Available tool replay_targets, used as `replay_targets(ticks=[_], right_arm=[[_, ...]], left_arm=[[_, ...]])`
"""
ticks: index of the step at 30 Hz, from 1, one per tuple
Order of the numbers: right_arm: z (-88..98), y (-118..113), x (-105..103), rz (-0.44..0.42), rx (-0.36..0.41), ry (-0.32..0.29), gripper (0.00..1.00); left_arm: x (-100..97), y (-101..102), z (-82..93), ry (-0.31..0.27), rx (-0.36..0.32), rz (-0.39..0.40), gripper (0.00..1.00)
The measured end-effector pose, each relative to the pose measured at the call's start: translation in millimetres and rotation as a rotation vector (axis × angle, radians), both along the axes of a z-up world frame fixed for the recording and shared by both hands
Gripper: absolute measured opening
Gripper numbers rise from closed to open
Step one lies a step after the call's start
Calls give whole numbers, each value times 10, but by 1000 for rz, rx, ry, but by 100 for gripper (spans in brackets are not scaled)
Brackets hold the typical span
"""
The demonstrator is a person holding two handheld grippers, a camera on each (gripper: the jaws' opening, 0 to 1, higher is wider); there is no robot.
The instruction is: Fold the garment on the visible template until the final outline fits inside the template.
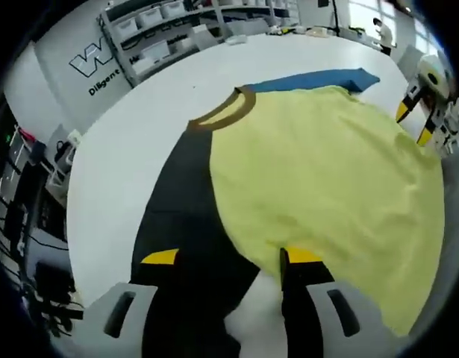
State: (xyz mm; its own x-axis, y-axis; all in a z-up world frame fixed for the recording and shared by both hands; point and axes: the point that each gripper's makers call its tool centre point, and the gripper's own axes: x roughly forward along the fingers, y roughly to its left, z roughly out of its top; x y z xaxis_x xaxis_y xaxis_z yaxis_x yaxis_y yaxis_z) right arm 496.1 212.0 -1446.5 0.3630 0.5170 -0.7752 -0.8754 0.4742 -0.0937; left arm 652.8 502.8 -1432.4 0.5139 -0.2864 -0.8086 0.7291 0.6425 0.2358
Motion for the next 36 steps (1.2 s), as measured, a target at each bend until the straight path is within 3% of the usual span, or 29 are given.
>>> replay_targets(ticks=[6, 11, 14, 18, 23, 27, 29, 32, 36], right_arm=[[3, -176, 137, 40, -81, -15, 25], [12, -255, 167, 13, -92, 5, 26], [100, -176, 131, 35, -67, -41, 25], [188, 57, 28, 81, 2, -70, 32], [41, 145, -83, 86, -5, -10, 32], [-36, 101, -167, 25, 9, 58, 31], [-23, 86, -172, -30, 47, 73, 30], [-22, 69, -238, -20, 37, 63, 30], [-21, 70, -322, -68, 38, 71, 31]], left_arm=[[170, 70, -4, -24, 23, 13, 53], [269, 93, 4, -48, 49, 29, 51], [187, 17, 47, -75, 61, -21, 51], [1, -278, 155, -86, -56, -73, 56], [-264, -488, 147, -47, -96, -131, 62], [-440, -577, 111, -11, -131, -144, 65], [-547, -592, 54, 22, -136, -149, 66], [-625, -590, 18, 41, -136, -153, 66], [-685, -556, -24, 70, -129, -151, 67]])
